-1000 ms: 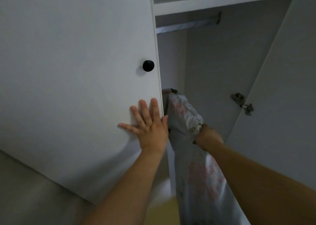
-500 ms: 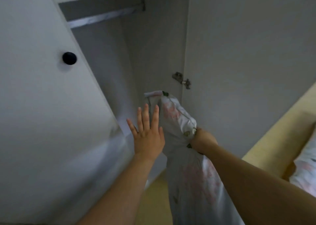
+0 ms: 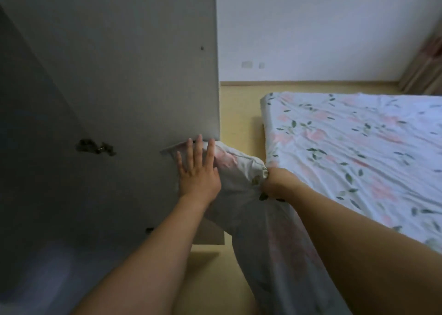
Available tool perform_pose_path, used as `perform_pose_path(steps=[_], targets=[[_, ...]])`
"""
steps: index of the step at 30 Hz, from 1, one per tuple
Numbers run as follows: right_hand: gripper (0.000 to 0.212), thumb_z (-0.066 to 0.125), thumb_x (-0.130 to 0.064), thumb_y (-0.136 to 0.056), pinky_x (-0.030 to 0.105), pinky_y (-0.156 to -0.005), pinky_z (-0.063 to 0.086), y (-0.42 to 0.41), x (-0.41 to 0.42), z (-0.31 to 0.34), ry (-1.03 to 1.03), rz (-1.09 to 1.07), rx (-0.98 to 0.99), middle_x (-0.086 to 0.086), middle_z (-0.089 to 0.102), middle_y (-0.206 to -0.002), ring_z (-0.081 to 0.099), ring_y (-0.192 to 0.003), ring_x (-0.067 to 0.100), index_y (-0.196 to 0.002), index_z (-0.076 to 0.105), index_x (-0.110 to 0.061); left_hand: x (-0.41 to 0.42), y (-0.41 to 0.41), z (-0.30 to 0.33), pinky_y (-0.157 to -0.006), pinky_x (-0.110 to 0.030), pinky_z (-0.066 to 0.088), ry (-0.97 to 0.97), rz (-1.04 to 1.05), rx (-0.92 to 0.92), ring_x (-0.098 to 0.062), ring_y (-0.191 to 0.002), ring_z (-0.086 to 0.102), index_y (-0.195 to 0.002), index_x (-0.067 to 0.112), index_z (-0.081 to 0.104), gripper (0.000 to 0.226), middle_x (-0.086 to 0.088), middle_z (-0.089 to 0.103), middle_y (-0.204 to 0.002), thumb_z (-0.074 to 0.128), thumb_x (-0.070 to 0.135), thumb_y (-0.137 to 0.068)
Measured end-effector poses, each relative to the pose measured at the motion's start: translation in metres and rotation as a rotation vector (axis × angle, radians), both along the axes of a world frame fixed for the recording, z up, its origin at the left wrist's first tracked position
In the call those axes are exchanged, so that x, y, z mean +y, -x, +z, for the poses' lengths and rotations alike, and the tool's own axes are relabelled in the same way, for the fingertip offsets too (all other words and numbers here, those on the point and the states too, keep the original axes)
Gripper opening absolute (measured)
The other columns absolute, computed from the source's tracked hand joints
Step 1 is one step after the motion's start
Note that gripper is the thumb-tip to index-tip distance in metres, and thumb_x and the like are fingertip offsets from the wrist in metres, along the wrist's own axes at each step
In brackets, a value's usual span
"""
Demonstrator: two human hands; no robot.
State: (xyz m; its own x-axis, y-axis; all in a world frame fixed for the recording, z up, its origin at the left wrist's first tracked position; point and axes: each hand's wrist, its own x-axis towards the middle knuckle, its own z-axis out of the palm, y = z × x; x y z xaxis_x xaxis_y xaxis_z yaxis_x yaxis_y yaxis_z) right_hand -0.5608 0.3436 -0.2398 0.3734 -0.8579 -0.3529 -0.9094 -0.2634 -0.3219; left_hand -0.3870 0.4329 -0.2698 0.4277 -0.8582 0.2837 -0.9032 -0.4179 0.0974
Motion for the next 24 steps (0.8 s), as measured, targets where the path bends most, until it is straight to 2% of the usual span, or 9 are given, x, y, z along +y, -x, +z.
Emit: perform_pose_path(steps=[3, 5, 7, 11, 14, 18, 21, 22, 24], targets=[[0.043, 0.066, -0.027, -0.076, 0.037, -0.086, 0.052, 0.046, -0.010, 0.010, 0.027, -0.156, 0.012, 0.011, 0.060, -0.116, 0.059, -0.103, 0.030, -0.115, 0.056, -0.014, -0.036, 0.026, 0.008, -0.113, -0.053, -0.017, -0.061, -0.140, -0.088, -0.028, -0.144, -0.023, -0.150, 0.023, -0.017, 0.081, -0.005, -0.022, -0.159, 0.040, 0.034, -0.092], [0.027, 0.060, -0.024, -0.078, 0.035, -0.076, 0.051, 0.066, -0.015, 0.013, 0.047, -0.202, 0.051, 0.010, 0.061, -0.109, 0.058, -0.092, 0.028, -0.103, 0.055, -0.015, -0.056, 0.033, 0.016, -0.111, -0.052, -0.019, -0.114, -0.202, -0.160, -0.027, -0.143, -0.027, -0.152, 0.024, -0.012, 0.079, -0.003, -0.023, -0.159, 0.037, 0.027, -0.090], [0.025, 0.059, -0.022, -0.077, 0.036, -0.074, 0.051, 0.079, -0.020, 0.014, 0.064, -0.241, 0.076, 0.008, 0.059, -0.100, 0.060, -0.090, 0.027, -0.101, 0.054, -0.016, -0.075, 0.036, 0.028, -0.111, -0.051, -0.020, -0.151, -0.243, -0.248, -0.028, -0.143, -0.024, -0.153, 0.023, -0.006, 0.078, -0.004, -0.019, -0.160, 0.033, 0.024, -0.085], [0.036, 0.065, -0.022, -0.072, 0.036, -0.079, 0.054, 0.077, -0.032, 0.014, 0.082, -0.254, 0.080, 0.006, 0.059, -0.097, 0.063, -0.096, 0.027, -0.107, 0.056, -0.016, -0.093, 0.028, 0.052, -0.112, -0.052, -0.017, -0.296, -0.220, -0.407, -0.033, -0.146, -0.014, -0.153, 0.017, -0.001, 0.073, -0.011, -0.006, -0.161, 0.029, 0.028, -0.087], [0.040, 0.066, -0.021, -0.076, 0.034, -0.082, 0.051, 0.060, -0.046, 0.014, 0.062, -0.261, 0.035, 0.009, 0.062, -0.110, 0.062, -0.103, 0.029, -0.114, 0.057, -0.015, -0.094, 0.007, 0.060, -0.113, -0.053, -0.015, -0.460, -0.136, -0.651, -0.039, -0.146, -0.008, -0.152, 0.006, 0.006, 0.067, -0.021, 0.001, -0.159, 0.025, 0.031, -0.093], [0.034, 0.059, -0.018, -0.083, 0.032, -0.083, 0.046, 0.039, -0.059, 0.007, 0.055, -0.238, -0.021, 0.013, 0.061, -0.117, 0.059, -0.108, 0.030, -0.117, 0.057, -0.010, -0.096, 0.000, 0.065, -0.111, -0.060, -0.013, -0.618, -0.169, -0.920, -0.043, -0.142, 0.015, -0.144, 0.005, 0.037, 0.055, -0.022, 0.033, -0.150, 0.024, 0.034, -0.099], [0.040, 0.059, -0.018, -0.082, 0.030, -0.081, 0.044, 0.026, -0.061, -0.001, 0.025, -0.206, -0.041, 0.013, 0.058, -0.119, 0.058, -0.108, 0.029, -0.120, 0.054, -0.009, -0.099, 0.017, 0.074, -0.111, -0.053, 0.016, -0.604, -0.233, -0.842, -0.034, -0.123, 0.038, -0.125, 0.016, 0.059, 0.039, -0.011, 0.057, -0.126, 0.034, 0.027, -0.097], [0.044, 0.058, -0.019, -0.081, 0.031, -0.083, 0.045, 0.020, -0.060, -0.003, 0.012, -0.190, -0.052, 0.013, 0.057, -0.122, 0.057, -0.109, 0.029, -0.123, 0.052, -0.009, -0.096, 0.021, 0.075, -0.102, -0.045, 0.028, -0.599, -0.238, -0.798, -0.031, -0.116, 0.042, -0.121, 0.018, 0.061, 0.036, -0.008, 0.060, -0.121, 0.036, 0.024, -0.097], [0.050, 0.056, -0.019, -0.082, 0.034, -0.090, 0.046, 0.010, -0.061, -0.007, -0.003, -0.162, -0.063, 0.016, 0.052, -0.130, 0.054, -0.115, 0.030, -0.130, 0.048, -0.008, -0.087, 0.025, 0.076, -0.088, -0.035, 0.033, -0.598, -0.237, -0.739, -0.026, -0.107, 0.050, -0.117, 0.021, 0.062, 0.032, -0.001, 0.062, -0.115, 0.038, 0.018, -0.096]])
